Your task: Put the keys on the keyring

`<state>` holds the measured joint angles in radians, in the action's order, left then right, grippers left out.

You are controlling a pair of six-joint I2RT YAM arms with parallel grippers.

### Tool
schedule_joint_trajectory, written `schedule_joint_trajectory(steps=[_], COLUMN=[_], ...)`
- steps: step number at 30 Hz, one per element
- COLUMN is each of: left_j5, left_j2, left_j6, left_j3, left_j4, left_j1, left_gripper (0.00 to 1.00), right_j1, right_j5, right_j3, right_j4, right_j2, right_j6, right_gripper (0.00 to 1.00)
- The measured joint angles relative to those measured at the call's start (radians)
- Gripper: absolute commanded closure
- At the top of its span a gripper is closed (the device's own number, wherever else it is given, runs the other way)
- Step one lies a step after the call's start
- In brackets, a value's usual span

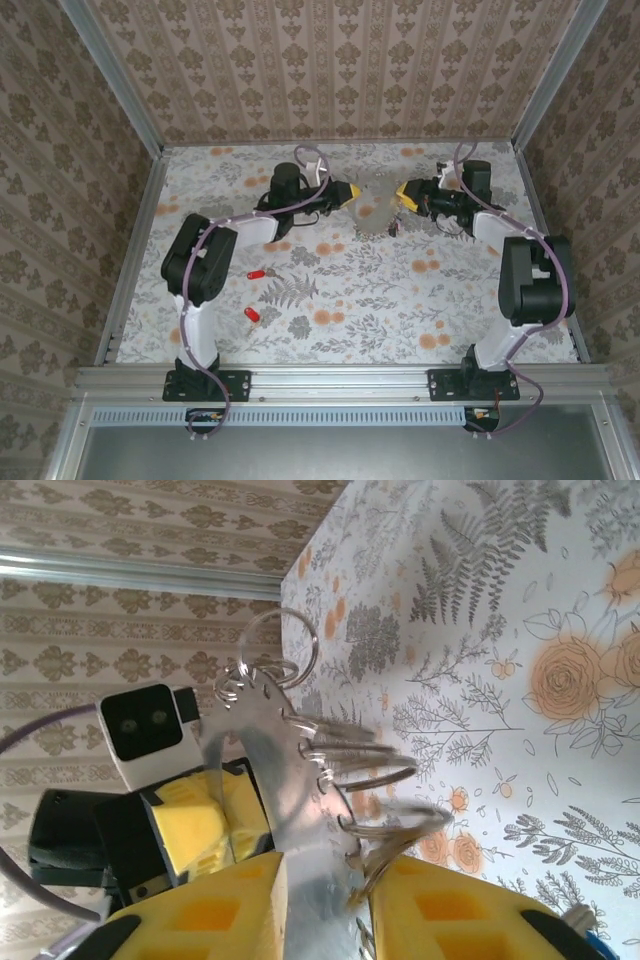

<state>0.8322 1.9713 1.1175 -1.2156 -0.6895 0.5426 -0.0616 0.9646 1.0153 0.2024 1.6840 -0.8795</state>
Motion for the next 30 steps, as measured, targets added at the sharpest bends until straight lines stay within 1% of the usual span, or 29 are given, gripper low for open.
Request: schedule_joint_trajectory(steps=[1,2,5,7,9,12,13,15,16,17,18,19,20,22,23,25,27,29,30], left_j5=[-0.003,-0.006,-0.018,-0.024,-0.025,-0.024,-0.024,-0.024,-0.024,-0.024,-0.024,-0.024,-0.024,-0.024,-0.024,-0.024,-0.023,-0.013,-0.004], left_j2=[-0.029,-0.062,-0.165,-0.225,-0.283,-0.355,-0.374,-0.413,-0.426,-0.439,-0.451,-0.459,-0.468,-0.481,-0.488,-0.502,-0.515,-0.522,-0.523], left_j6=[-0.026,-0.06,-0.178,-0.26,-0.344,-0.46,-0.492,-0.57,-0.602,-0.639,-0.673,-0.698,-0.727,-0.769,-0.785,-0.811,-0.829,-0.836,-0.836], left_j3=[0.0,0.0,-0.018,-0.045,-0.076,-0.108,-0.113,-0.123,-0.126,-0.13,-0.131,-0.131,-0.131,-0.13,-0.129,-0.122,-0.117,-0.114,-0.113], left_j4=[0.033,0.075,0.215,0.304,0.391,0.498,0.528,0.597,0.626,0.659,0.685,0.705,0.726,0.748,0.754,0.757,0.757,0.753,0.75], left_j1=[-0.003,-0.008,-0.018,-0.021,-0.02,-0.019,-0.018,-0.013,-0.012,-0.011,-0.01,-0.007,-0.006,-0.006,-0.006,-0.006,-0.008,-0.013,-0.016], left_gripper=[1.0,1.0,1.0,1.0,1.0,1.0,1.0,1.0,1.0,1.0,1.0,1.0,1.0,1.0,1.0,1.0,1.0,1.0,1.0], right_j1=[-0.003,-0.007,-0.029,-0.041,-0.049,-0.05,-0.05,-0.05,-0.049,-0.049,-0.047,-0.043,-0.038,-0.02,-0.003,0.062,0.163,0.266,0.315], right_j5=[-0.013,-0.029,-0.089,-0.13,-0.171,-0.234,-0.249,-0.278,-0.282,-0.284,-0.286,-0.288,-0.288,-0.285,-0.286,-0.292,-0.309,-0.331,-0.344], right_j3=[0.007,0.015,0.042,0.056,0.067,0.07,0.069,0.043,0.019,-0.018,-0.059,-0.099,-0.137,-0.19,-0.2,-0.199,-0.198,-0.206,-0.222], right_j4=[-0.03,-0.062,-0.152,-0.204,-0.253,-0.296,-0.298,-0.255,-0.225,-0.178,-0.134,-0.094,-0.061,-0.02,-0.023,-0.054,-0.101,-0.133,-0.127], right_j2=[-0.028,-0.058,-0.165,-0.236,-0.314,-0.427,-0.46,-0.544,-0.58,-0.624,-0.666,-0.702,-0.732,-0.77,-0.778,-0.781,-0.782,-0.782,-0.784], right_j6=[0.022,0.047,0.125,0.175,0.228,0.284,0.296,0.331,0.336,0.351,0.357,0.363,0.37,0.407,0.439,0.532,0.649,0.77,0.826], right_gripper=[0.57,0.55,0.44,0.41,0.34,0.27,0.23,0.05,0.03,0.07,0.06,0.03,0.03,0.09,0.14,0.24,0.33,0.38,0.46])
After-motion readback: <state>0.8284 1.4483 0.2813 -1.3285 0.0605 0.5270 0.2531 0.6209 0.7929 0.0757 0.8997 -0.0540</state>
